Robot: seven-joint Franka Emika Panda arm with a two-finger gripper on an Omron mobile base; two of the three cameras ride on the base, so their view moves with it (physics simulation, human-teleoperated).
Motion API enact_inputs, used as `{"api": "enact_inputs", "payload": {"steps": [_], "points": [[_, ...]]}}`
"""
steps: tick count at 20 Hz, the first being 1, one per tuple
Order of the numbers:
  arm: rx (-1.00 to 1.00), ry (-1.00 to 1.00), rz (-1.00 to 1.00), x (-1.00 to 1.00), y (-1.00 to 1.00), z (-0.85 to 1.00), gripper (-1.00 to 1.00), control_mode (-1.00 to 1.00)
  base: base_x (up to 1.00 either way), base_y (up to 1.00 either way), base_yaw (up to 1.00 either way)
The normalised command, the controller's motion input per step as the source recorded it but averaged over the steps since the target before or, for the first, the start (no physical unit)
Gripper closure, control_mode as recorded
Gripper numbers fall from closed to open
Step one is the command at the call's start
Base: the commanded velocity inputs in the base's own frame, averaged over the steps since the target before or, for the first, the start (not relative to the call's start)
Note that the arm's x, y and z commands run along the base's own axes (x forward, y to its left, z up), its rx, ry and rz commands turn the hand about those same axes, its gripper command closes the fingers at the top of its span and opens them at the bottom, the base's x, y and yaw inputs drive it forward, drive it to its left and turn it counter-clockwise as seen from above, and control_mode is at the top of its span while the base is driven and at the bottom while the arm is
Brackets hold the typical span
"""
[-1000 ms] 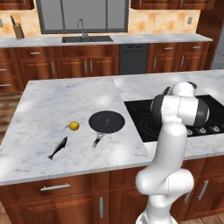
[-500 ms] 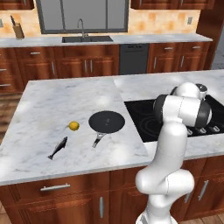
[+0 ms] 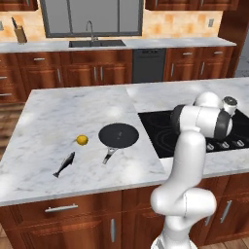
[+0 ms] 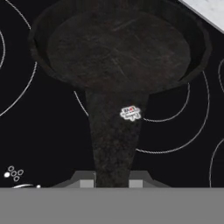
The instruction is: Place both pans onto different burners. Then place the lemon and the fish on different pans.
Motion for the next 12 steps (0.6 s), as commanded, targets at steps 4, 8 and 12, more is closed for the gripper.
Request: {"api": "enact_inputs", "payload": {"steps": [4,8,12], "points": [[0.00,0.00,0.00,0.00,-0.44,-0.19,1.00,-1.00,0.00,0.00,0.00],[0.01,0.00,0.00,0.03,-0.41,-0.19,1.00,-1.00,0.00,0.00,0.00],[0.00,0.00,0.00,0.14,-0.21,-0.16,1.00,-1.00,0.00,0.00,0.00]]}}
